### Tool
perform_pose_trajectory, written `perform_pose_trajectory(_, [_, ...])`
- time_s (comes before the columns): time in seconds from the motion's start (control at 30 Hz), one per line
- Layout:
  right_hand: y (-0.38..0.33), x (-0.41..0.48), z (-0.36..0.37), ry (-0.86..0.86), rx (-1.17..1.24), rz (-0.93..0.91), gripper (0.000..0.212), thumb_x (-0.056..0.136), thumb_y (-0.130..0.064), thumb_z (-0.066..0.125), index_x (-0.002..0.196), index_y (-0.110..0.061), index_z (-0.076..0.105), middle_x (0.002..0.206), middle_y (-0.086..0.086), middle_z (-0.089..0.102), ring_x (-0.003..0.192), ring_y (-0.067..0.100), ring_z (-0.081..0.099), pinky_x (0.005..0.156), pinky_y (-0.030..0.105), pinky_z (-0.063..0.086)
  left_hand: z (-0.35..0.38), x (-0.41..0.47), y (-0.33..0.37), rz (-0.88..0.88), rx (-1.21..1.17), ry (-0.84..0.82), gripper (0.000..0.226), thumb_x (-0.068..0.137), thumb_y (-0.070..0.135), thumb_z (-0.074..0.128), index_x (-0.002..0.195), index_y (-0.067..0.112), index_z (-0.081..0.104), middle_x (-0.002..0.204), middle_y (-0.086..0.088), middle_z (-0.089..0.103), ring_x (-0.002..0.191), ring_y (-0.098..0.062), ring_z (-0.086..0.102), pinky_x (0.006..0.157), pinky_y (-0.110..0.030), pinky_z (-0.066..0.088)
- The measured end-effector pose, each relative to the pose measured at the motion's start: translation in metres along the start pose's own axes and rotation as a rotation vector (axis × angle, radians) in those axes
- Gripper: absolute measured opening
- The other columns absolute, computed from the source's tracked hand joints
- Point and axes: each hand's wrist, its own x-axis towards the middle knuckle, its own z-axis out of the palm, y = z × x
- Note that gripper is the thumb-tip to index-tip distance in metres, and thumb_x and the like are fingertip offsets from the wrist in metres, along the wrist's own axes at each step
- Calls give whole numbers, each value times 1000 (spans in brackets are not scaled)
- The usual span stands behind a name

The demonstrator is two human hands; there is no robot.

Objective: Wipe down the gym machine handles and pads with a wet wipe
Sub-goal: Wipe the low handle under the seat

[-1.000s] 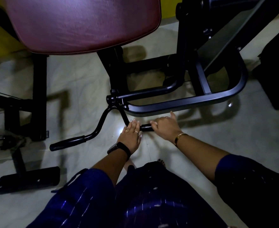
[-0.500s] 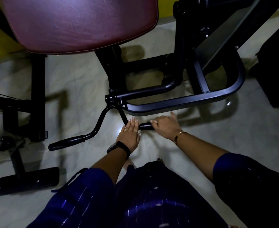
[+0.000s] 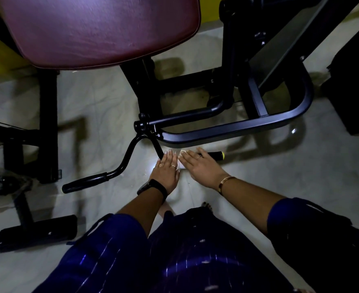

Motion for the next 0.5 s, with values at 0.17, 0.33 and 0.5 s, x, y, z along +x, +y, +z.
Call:
perform_pose_trajectory(0.17, [40, -41, 19, 91, -205, -52, 75, 78, -13, 47, 150, -11, 26, 155, 9, 30, 141, 24, 33, 112, 46, 22, -1, -1, 1, 1, -25, 10, 61, 106, 32, 25, 155, 7, 0, 164, -12, 0, 151, -24, -2, 122, -36, 6])
perform_pose_trajectory(0.33, [75, -59, 30, 63, -499, -231, 73, 90, -11, 29, 153, -13, -9, 161, 5, -3, 148, 22, 7, 117, 48, 10, -1, -2, 2, -9, -33, 14, 62, 105, 30, 28, 155, 7, 0, 164, -11, 0, 151, -24, -2, 121, -36, 6])
perform_pose_trajectory(0.5, [51, -24, 23, 123, -616, -374, 67, 98, -22, 22, 150, -14, -20, 159, 3, -18, 147, 20, -9, 118, 49, -4, -1, -1, 2, -12, -9, 3, 62, 105, 30, 27, 155, 7, -1, 164, -12, -1, 151, -25, -2, 121, -36, 6])
